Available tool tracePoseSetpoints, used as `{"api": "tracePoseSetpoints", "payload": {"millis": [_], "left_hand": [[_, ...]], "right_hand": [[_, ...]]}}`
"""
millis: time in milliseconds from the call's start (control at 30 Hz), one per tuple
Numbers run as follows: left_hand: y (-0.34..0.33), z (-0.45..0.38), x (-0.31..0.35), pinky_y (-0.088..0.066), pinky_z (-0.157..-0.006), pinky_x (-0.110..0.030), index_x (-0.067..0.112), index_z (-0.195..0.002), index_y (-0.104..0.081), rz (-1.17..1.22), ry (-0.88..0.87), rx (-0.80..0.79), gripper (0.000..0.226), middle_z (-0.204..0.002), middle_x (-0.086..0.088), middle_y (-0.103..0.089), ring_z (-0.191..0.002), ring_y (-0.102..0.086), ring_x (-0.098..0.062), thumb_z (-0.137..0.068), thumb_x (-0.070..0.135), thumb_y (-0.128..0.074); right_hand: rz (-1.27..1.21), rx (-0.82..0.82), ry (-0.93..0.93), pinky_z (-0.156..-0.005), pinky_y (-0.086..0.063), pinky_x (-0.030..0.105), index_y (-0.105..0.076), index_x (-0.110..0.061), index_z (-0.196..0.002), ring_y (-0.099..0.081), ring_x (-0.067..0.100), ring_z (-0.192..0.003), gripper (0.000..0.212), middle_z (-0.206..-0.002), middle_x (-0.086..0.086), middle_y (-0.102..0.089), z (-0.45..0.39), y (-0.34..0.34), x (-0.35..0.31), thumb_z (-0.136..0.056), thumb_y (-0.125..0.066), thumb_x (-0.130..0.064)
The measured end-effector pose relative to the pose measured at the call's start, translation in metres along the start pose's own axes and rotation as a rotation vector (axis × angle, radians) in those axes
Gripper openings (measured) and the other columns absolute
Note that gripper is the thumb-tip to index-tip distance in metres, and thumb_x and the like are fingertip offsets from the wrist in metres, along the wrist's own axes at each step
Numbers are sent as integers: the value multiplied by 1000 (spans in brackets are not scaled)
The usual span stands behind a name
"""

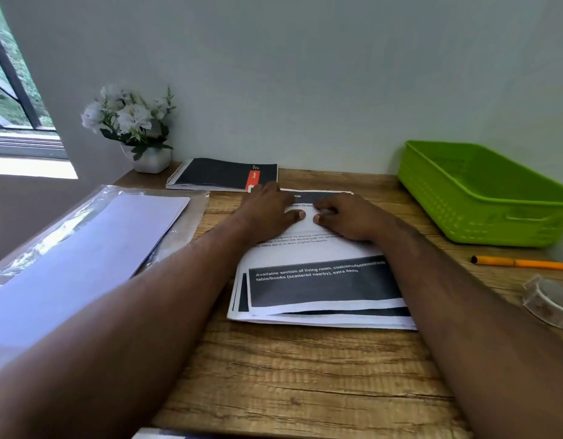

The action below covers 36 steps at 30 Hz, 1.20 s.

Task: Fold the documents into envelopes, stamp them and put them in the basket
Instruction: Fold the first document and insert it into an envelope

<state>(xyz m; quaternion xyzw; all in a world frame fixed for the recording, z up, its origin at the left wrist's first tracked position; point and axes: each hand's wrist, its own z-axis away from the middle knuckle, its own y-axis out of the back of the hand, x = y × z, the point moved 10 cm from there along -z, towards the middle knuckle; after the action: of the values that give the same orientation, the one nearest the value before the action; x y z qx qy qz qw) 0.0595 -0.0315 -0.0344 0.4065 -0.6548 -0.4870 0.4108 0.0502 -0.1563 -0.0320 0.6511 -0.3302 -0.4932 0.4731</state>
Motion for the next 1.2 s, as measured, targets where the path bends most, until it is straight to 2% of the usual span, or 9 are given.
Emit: {"api": "tracePoseSetpoints", "payload": {"millis": [133, 267, 367, 500, 600, 700, 900, 1033, 1200], "left_hand": [[2, 0, 2, -24, -109, -51, 34, -138, -48, -13, 26, 0, 49, -138, -9, -42, -134, -32, -31, -94, 55, -46], [14, 2, 3, -24, -105, -45, 35, -131, -55, 16, 21, 82, 45, -129, -4, -45, -129, -36, -26, -89, 51, -57], [47, 12, 20, -27, -94, -38, 26, -115, -66, 23, -103, 348, 28, -115, -2, -53, -113, -48, -23, -88, 34, -65], [81, 33, 34, -37, -74, -37, 11, -90, -71, 5, -231, 700, 9, -96, -10, -59, -83, -56, -29, -81, 12, -71], [72, 27, 33, -45, -73, -39, 7, -89, -70, 72, -251, 624, 9, -97, -12, -61, -85, -57, -32, -80, 5, -69], [52, 19, 28, -47, -83, -36, 10, -91, -71, 181, -211, 439, 15, -103, -9, -64, -97, -58, -30, -80, 5, -62], [17, 11, 16, -52, -85, -37, 11, -95, -73, 274, 2, 141, 27, -102, -8, -71, -95, -63, -25, -89, 17, -47], [6, -2, 12, -43, -97, -39, 16, -115, -69, 165, 1, 98, 30, -121, -13, -60, -115, -53, -32, -94, 14, -48], [-9, -3, 0, -30, -107, -47, 26, -134, -50, 30, 78, 37, 39, -139, -8, -42, -130, -37, -34, -96, 29, -40]], "right_hand": [[11, 56, -5, -92, -44, 36, -63, -23, -118, -56, 20, -105, 39, -120, 1, -64, -7, 4, 8, -86, -63, -45], [-53, 104, -29, -102, -38, 53, -56, -33, -125, -52, 19, -114, 60, -122, -7, -59, -6, 7, 13, -71, -66, -57], [18, 249, -21, -103, -34, 50, -46, -39, -136, -46, 22, -123, 65, -127, 0, -50, -5, 27, 11, -76, -71, -46], [92, 596, 35, -98, -26, 44, -68, -33, -108, -49, 18, -112, 24, -113, -3, -54, 14, 70, -5, -86, -63, -29], [184, 592, 52, -99, -22, 45, -71, -32, -100, -54, 17, -110, 18, -111, -7, -60, 16, 66, -10, -86, -62, -27], [221, 427, 8, -99, -22, 43, -69, -35, -99, -56, 15, -113, 18, -113, -11, -64, 10, 46, -4, -85, -62, -28], [169, 79, -5, -80, -44, 24, -72, -24, -98, -58, 14, -91, 23, -102, -5, -68, 5, 23, -7, -80, -59, -19], [218, 151, -16, -70, -44, 26, -71, -18, -88, -61, 22, -85, 18, -96, 4, -70, -2, 19, -13, -81, -54, -19], [258, 240, -13, -82, -47, 34, -69, -10, -103, -60, 31, -101, 27, -109, 14, -64, -7, 7, -26, -87, -47, -8]]}}
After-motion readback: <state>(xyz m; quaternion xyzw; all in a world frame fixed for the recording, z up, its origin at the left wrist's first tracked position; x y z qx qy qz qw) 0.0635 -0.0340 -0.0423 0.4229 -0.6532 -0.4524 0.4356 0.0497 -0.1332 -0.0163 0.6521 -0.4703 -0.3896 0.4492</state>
